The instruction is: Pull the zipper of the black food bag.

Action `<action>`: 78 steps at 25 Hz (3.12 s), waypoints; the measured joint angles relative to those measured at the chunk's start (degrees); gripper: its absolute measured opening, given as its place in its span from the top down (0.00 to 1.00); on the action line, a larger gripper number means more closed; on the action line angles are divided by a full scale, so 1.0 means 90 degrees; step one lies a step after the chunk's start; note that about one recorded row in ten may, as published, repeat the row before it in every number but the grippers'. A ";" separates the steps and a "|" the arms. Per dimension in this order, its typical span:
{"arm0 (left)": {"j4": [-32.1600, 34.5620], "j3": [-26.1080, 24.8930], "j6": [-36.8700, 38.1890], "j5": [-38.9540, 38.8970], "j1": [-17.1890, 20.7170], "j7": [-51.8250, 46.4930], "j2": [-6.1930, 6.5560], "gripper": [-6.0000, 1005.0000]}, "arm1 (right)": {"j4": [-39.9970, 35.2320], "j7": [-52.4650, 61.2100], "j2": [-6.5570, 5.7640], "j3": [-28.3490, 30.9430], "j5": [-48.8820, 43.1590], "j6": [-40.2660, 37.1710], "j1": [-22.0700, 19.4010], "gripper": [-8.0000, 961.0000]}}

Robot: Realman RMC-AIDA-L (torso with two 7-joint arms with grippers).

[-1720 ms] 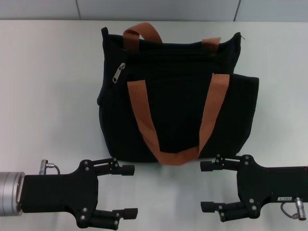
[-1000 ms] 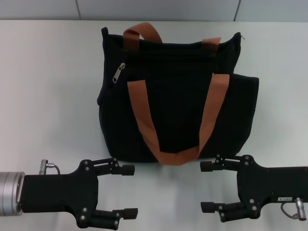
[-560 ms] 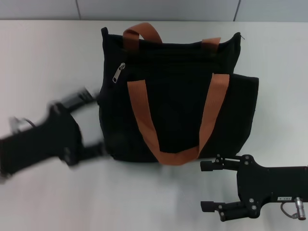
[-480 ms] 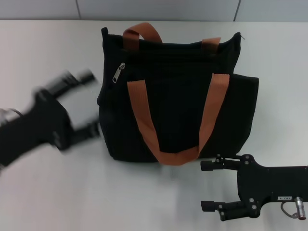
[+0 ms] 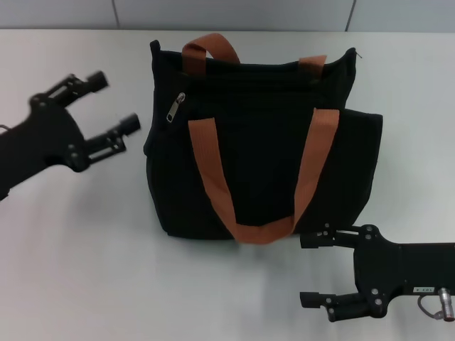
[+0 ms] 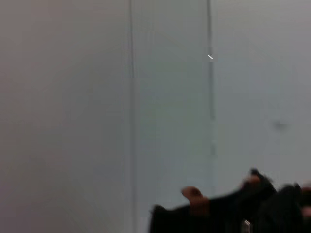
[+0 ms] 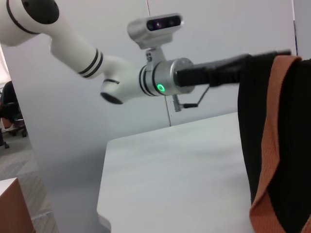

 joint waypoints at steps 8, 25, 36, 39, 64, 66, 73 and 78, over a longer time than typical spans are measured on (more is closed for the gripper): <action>0.0224 0.1414 -0.1019 0.0064 -0.0430 -0.0066 -0.0002 0.26 | 0.0002 0.0000 -0.0012 0.0099 0.0000 0.0009 0.0021 0.16; 0.0267 0.1174 -0.1197 -0.0251 -0.0505 0.1198 -0.0132 0.29 | 0.0002 0.0000 0.0009 0.0185 0.0010 0.0005 0.0015 0.17; 0.0271 0.1216 -0.1197 -0.0213 -0.0506 0.1464 -0.0191 0.39 | 0.0002 0.0000 0.0010 0.0246 0.0011 -0.0051 0.0011 0.17; 0.0271 0.1216 -0.1195 -0.0211 -0.0503 0.1469 -0.0191 0.51 | 0.0002 -0.0001 0.0010 0.0245 0.0011 -0.0061 0.0004 0.18; 0.0340 0.1136 -0.0528 -0.0526 -0.0272 0.2132 -0.0335 0.97 | -0.0372 0.5811 -0.0103 0.1464 0.1050 -0.1304 0.1964 0.19; 0.0331 0.1137 -0.0510 -0.0527 -0.0284 0.2163 -0.0336 0.97 | -0.0374 0.6034 -0.0120 0.1393 0.1010 -0.1100 0.2097 0.19; 0.0310 0.1138 -0.0447 -0.0560 -0.0321 0.2185 -0.0338 0.97 | -0.0433 0.7199 -0.0181 0.0671 0.0963 -0.0152 0.2720 0.19; 0.0303 0.1138 -0.0410 -0.0610 -0.0326 0.2184 -0.0346 0.97 | -0.0576 0.7772 -0.0183 0.0055 0.0955 0.0282 0.2968 0.20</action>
